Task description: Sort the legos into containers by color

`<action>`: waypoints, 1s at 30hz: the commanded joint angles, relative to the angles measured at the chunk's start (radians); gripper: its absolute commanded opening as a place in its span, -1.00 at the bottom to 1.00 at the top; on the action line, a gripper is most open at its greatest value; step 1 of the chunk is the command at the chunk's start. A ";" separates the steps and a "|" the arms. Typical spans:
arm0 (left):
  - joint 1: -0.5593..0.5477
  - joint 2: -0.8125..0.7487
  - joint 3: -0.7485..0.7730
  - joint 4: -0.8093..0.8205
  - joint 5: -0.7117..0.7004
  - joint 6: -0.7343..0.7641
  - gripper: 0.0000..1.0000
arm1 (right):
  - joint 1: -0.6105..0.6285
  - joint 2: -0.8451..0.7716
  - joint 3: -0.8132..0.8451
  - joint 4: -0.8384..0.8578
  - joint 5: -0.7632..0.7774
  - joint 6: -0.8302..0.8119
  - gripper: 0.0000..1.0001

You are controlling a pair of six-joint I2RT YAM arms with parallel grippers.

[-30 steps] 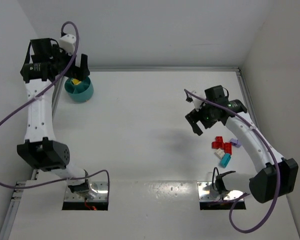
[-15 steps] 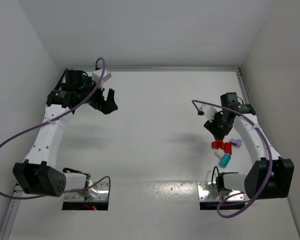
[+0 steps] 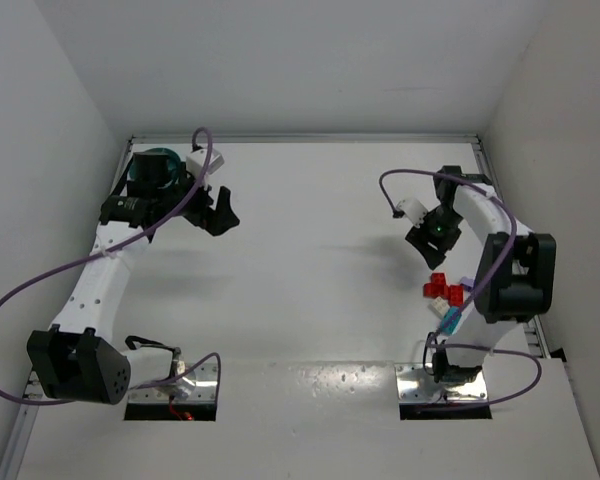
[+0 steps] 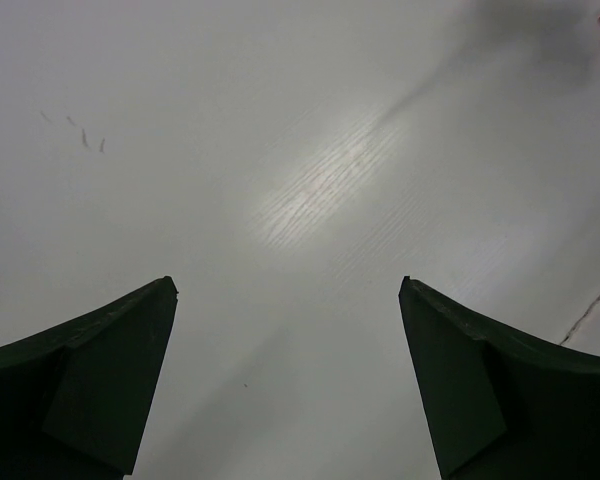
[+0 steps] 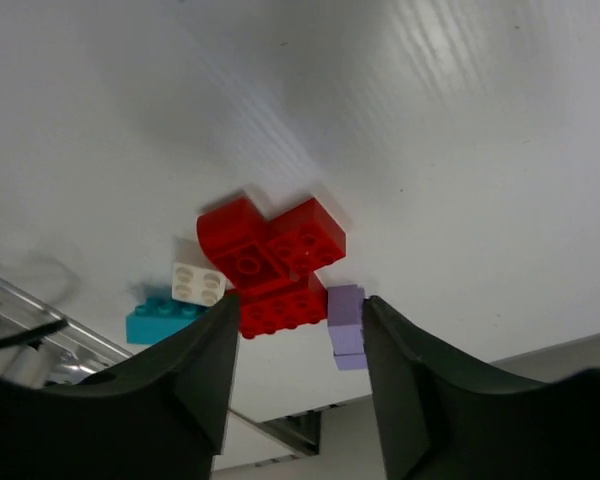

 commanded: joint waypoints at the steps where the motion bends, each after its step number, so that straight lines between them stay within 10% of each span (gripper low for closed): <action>1: -0.004 -0.017 -0.009 0.081 0.036 -0.028 0.99 | -0.035 0.074 0.097 -0.040 -0.012 0.156 0.15; 7: -0.004 -0.017 -0.018 0.110 0.026 -0.058 0.99 | -0.073 0.137 0.090 -0.063 -0.046 0.350 0.44; 30: -0.004 0.002 -0.074 0.211 -0.065 -0.147 0.99 | -0.139 0.263 0.002 0.033 0.086 0.634 0.19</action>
